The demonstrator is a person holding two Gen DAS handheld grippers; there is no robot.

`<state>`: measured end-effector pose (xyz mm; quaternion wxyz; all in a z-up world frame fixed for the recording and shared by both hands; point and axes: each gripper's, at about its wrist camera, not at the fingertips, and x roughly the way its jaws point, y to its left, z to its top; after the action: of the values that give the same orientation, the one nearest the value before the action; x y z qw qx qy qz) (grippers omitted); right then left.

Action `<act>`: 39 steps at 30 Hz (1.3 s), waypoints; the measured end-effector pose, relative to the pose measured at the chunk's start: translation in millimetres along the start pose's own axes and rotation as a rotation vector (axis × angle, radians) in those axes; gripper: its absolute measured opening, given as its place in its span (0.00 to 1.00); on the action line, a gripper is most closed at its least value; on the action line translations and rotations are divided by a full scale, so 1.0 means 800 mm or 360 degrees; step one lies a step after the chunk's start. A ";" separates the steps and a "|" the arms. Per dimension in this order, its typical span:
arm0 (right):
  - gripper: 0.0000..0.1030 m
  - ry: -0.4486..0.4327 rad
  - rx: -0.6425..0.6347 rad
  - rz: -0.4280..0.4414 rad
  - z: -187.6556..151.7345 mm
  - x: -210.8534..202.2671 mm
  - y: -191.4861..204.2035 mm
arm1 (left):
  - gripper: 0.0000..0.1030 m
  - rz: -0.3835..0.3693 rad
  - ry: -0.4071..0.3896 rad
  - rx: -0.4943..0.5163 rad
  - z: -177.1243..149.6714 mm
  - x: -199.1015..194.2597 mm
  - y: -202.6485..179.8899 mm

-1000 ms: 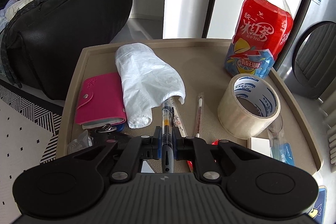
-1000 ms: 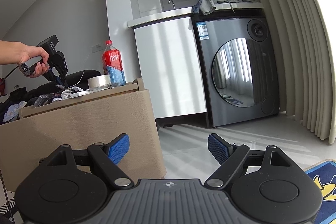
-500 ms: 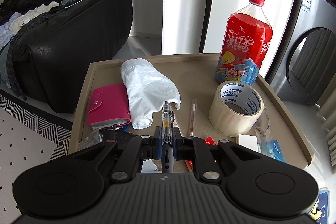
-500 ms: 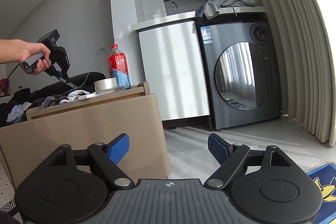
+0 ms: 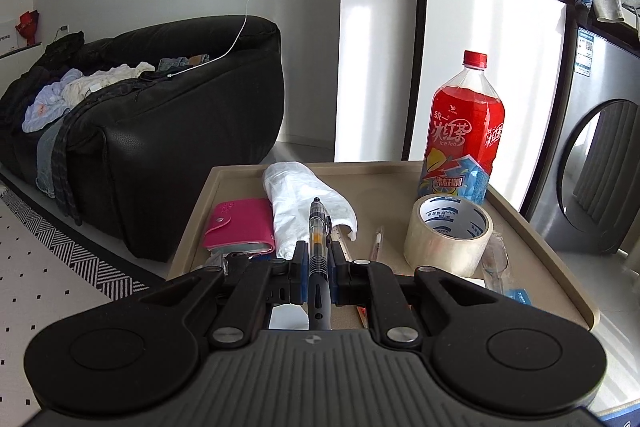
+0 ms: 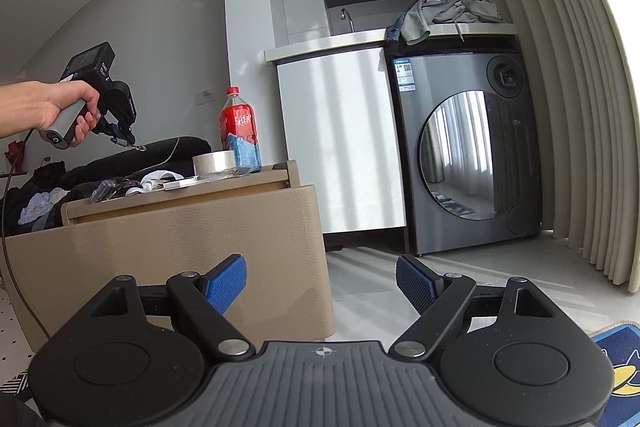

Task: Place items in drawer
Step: 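Lift the pen off the cabinet top with the left gripper, then carry the pen over the open drawer and lower it with the left gripper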

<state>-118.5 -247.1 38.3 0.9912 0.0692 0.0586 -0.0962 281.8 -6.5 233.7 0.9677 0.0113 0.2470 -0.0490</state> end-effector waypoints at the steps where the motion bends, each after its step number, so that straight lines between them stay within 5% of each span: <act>1: 0.83 -0.0004 -0.0003 0.0004 0.001 -0.001 0.001 | 0.11 0.0006 -0.0024 0.0011 -0.003 -0.006 -0.002; 24: 0.83 -0.0037 -0.0113 0.0083 0.001 -0.024 0.040 | 0.11 0.0042 -0.0409 0.0143 -0.097 -0.133 -0.023; 39: 0.83 -0.0017 -0.0173 0.0126 -0.002 -0.020 0.059 | 0.11 0.0017 -0.0453 0.0104 -0.157 -0.167 -0.025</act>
<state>-124.7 -198.2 44.7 0.9969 0.0169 0.0558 -0.0538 103.4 -8.9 187.2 0.9923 0.0372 0.1054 -0.0528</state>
